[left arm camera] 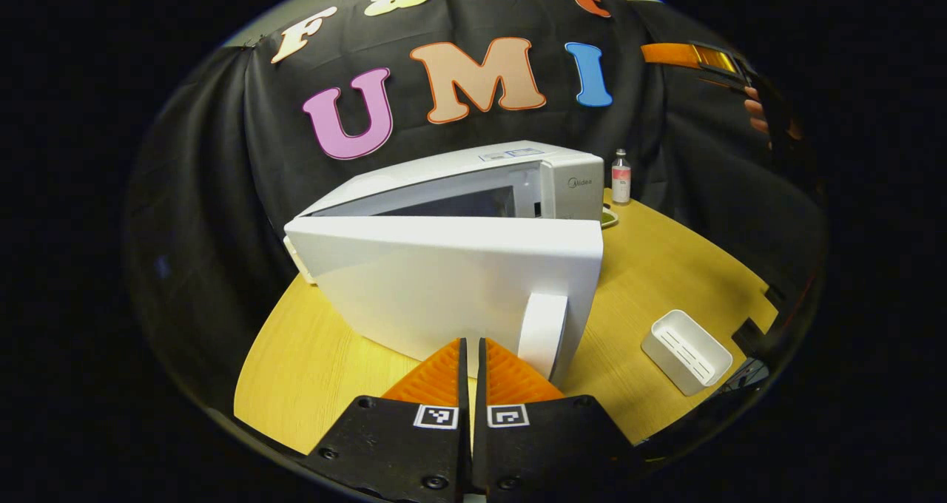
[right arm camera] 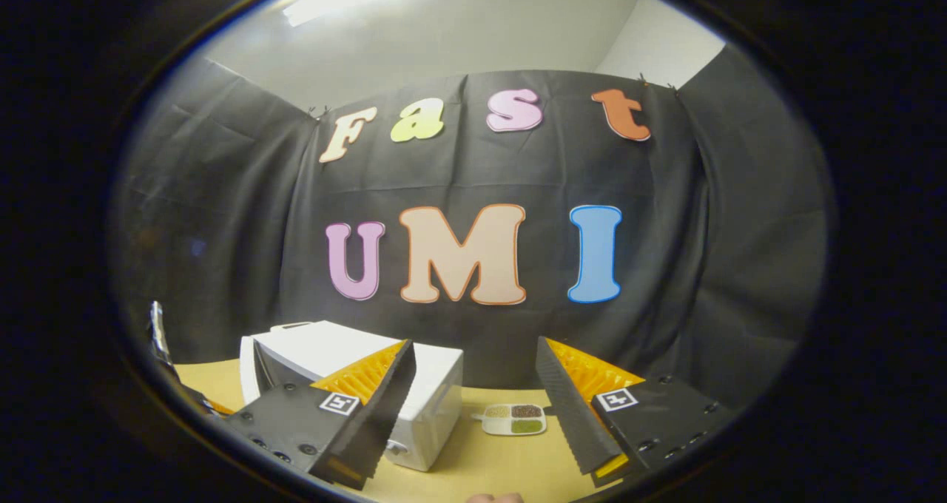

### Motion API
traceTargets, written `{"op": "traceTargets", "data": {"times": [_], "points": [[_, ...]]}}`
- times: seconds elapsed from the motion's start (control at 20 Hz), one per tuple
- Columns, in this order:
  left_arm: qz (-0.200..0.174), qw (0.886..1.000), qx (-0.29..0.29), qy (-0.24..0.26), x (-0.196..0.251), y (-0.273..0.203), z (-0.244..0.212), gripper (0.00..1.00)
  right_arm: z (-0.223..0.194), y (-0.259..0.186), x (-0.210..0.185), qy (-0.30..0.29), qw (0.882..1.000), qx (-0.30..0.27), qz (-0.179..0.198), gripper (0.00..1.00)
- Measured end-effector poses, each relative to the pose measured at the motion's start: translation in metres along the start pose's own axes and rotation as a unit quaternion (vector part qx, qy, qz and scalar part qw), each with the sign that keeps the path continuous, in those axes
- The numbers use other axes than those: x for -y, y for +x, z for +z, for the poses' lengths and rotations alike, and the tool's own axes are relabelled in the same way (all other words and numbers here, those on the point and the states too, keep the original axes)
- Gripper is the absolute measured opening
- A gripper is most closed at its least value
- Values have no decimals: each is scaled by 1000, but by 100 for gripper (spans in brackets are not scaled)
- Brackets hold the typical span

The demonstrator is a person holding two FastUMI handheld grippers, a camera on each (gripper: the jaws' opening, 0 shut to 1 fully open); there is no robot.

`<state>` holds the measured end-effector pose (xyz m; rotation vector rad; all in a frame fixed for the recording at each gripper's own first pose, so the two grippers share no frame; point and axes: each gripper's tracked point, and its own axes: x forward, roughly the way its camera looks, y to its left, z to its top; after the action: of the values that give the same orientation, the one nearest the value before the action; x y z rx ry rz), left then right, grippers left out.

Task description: Open the microwave oven with the left hand, put the food in, and close the microwave oven.

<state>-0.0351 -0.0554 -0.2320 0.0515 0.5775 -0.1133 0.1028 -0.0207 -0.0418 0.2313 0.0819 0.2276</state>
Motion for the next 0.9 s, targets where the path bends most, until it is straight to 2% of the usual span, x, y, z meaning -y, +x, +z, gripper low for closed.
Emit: {"op": "traceTargets", "data": {"times": [0.35, 0.65, 0.9], "points": [[-16, 1000, 7, 9, 14, 21, 19, 0, 0, -3, 15, 4, 1000, 0, -4, 94], [-33, 999, 11, 12, 19, 46, 32, 0, 10, -11, 11, 17, 1000, 2, -4, 94], [-36, 999, 16, 6, 18, 66, 44, 0, 14, -20, 19, 5, 1000, 1, -16, 94]]}}
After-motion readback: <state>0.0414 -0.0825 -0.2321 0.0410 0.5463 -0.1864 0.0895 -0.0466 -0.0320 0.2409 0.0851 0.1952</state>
